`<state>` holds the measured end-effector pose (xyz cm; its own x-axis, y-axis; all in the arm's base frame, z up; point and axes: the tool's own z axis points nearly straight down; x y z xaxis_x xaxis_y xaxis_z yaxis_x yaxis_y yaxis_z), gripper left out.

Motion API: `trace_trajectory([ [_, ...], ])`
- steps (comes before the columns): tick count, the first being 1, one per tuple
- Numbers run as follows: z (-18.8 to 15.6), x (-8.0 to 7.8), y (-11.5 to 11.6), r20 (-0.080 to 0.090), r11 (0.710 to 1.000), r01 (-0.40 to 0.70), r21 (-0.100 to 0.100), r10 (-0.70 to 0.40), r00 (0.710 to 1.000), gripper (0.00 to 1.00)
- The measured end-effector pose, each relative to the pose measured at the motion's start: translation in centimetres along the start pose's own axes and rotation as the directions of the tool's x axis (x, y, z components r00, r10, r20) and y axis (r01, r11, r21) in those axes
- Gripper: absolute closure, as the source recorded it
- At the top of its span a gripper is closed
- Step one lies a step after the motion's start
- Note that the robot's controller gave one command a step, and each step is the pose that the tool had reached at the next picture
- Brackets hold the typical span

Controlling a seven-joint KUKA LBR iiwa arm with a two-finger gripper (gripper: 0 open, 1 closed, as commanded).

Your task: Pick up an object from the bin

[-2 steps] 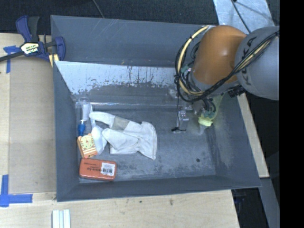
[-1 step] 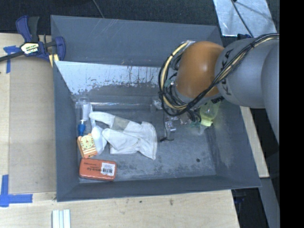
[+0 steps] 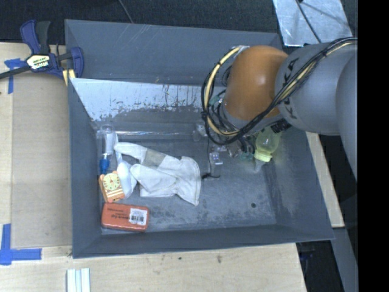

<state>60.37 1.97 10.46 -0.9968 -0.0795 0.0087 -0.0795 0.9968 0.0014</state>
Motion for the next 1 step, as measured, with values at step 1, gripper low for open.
trace_trajectory([
  [1, -2.52, -0.11, 2.84, 0.016, 0.998, 0.057, 0.003, -0.057, 0.998, 0.00],
])
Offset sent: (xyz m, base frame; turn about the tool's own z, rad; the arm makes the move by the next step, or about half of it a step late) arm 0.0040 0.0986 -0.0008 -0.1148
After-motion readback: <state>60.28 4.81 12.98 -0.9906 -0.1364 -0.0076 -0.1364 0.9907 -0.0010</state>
